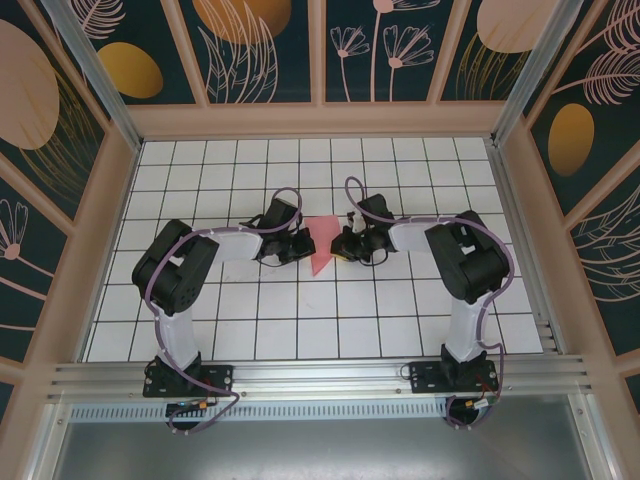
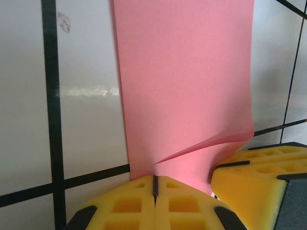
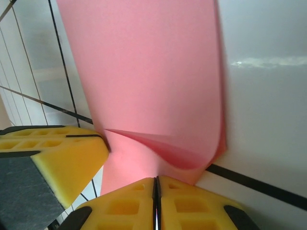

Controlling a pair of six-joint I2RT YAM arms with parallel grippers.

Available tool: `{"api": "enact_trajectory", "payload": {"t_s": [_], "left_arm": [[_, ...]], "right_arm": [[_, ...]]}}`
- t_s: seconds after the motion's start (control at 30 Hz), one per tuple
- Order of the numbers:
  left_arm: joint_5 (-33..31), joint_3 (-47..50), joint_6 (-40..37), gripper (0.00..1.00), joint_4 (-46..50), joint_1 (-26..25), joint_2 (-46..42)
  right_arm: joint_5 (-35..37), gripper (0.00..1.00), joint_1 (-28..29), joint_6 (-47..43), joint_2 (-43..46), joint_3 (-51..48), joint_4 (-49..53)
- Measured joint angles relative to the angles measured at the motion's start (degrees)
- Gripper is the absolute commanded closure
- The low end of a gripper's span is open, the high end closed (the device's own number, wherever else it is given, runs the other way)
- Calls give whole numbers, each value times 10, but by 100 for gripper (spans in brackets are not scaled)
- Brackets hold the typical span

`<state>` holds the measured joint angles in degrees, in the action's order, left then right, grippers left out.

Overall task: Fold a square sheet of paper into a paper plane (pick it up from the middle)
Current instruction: Third fold the triangle at the center of the table.

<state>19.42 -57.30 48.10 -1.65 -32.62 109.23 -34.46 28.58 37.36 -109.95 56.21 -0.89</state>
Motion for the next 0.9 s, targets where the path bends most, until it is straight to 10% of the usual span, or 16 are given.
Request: {"api": "enact_trajectory", "payload": {"t_s": [0.9], "left_arm": [[-6,-2,0,100,2,-1,1]], "right_arm": [[28,94,-35,29,-27,63,36]]}}
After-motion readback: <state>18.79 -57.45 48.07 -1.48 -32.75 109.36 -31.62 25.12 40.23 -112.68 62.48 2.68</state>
